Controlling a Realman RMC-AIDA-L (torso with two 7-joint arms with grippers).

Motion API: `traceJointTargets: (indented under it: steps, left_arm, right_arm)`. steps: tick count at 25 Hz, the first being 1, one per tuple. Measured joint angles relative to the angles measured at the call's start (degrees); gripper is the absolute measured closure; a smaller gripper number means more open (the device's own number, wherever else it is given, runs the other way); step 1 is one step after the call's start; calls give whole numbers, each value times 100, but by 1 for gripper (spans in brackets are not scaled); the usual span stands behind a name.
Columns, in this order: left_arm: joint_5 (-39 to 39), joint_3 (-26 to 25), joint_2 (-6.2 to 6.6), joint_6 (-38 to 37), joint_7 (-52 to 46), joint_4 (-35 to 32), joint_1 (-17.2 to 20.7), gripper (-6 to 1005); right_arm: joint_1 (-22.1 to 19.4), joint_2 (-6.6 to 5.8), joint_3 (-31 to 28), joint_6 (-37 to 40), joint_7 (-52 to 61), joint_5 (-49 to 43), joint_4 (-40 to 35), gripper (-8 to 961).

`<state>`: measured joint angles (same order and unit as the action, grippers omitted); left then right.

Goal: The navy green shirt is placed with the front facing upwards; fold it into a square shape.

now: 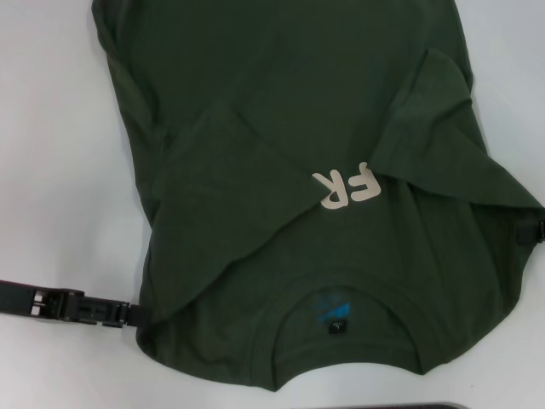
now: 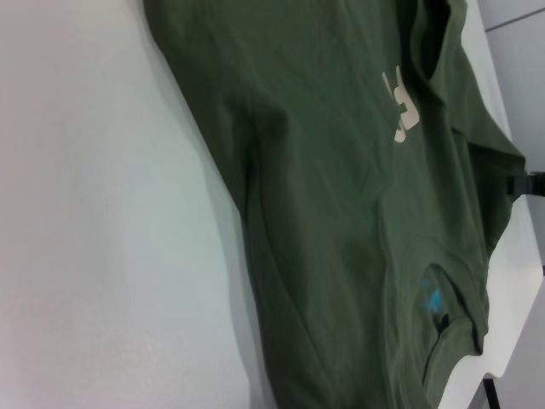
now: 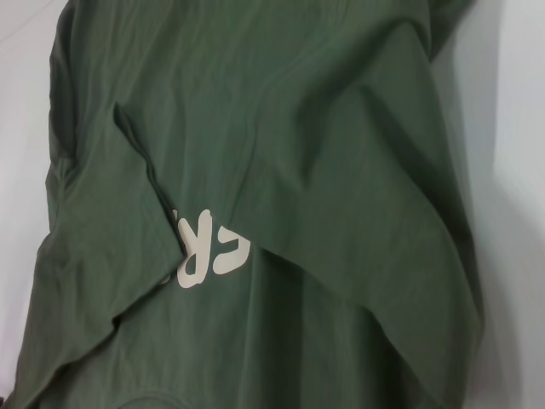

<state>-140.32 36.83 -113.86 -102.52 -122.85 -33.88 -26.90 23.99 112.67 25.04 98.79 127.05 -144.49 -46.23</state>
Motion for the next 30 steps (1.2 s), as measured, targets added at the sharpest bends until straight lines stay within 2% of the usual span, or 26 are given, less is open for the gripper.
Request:
traceJointTargets:
  steps: [9,21,30]
  left_arm:
    - [-76,35,-120,119,-18,121,-204,114]
    - [-153,152,-139,326,-52,292,-362,115]
    - [-173,145,-33,317,-55,259,-335,114]
  right_arm:
    - [7,-10,0,0,18,0,0,917]
    - [10,-28,0,0,31,0,0,918]
    - [4,-17,-2,0,37,0,0,918]
